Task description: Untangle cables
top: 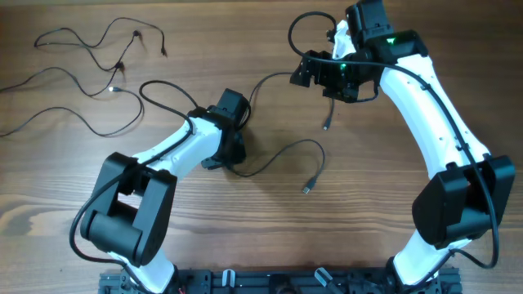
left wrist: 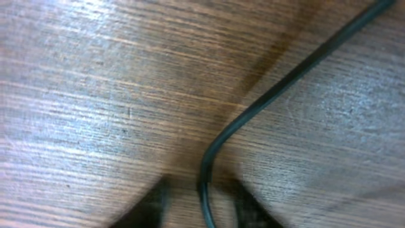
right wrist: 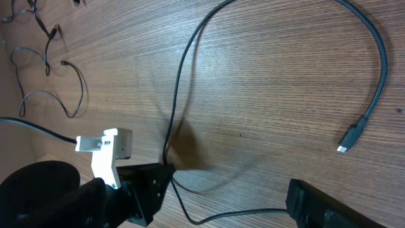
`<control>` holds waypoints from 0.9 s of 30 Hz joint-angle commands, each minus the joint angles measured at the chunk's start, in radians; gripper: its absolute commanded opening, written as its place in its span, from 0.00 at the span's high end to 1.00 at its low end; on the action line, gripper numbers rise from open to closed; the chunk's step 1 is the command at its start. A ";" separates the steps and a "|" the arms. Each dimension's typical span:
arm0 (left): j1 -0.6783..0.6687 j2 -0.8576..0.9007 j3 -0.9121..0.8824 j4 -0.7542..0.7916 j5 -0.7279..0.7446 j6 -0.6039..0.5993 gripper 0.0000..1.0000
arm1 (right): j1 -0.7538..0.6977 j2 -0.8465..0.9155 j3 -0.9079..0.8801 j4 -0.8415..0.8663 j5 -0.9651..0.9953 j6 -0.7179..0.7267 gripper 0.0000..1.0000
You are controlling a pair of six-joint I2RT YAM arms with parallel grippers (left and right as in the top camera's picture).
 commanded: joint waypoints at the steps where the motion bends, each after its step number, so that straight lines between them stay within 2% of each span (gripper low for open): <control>1: -0.002 0.021 0.001 0.008 -0.014 0.005 0.96 | 0.003 -0.034 0.016 -0.003 0.014 -0.021 0.07; 6: -0.001 -0.011 0.067 -0.057 -0.092 0.038 0.96 | 0.003 -0.034 0.016 -0.017 0.018 -0.022 0.07; 10: 0.024 -0.117 0.244 -0.198 -0.246 0.039 0.96 | 0.003 -0.034 0.016 -0.024 0.018 -0.023 0.08; 14: 0.121 -0.288 0.346 -0.216 -0.251 0.064 0.96 | 0.003 -0.034 0.016 -0.035 0.022 -0.048 0.08; 21: 0.301 -0.599 0.349 -0.171 -0.251 0.064 0.96 | 0.003 -0.034 0.016 -0.017 0.021 -0.047 0.08; 23: 0.315 -0.629 0.349 -0.169 -0.243 0.064 0.94 | 0.003 -0.034 0.016 -0.016 0.021 -0.047 0.08; 24: 0.315 -0.618 0.349 -0.187 -0.203 0.064 0.79 | 0.003 -0.034 0.016 -0.012 0.021 -0.047 0.07; 26: 0.314 -0.571 0.348 -0.235 -0.103 0.064 0.64 | 0.003 -0.034 0.016 -0.009 0.021 -0.044 0.07; 27: 0.305 -0.510 0.348 -0.283 -0.051 0.064 0.53 | 0.003 -0.034 0.016 -0.009 0.021 -0.045 0.07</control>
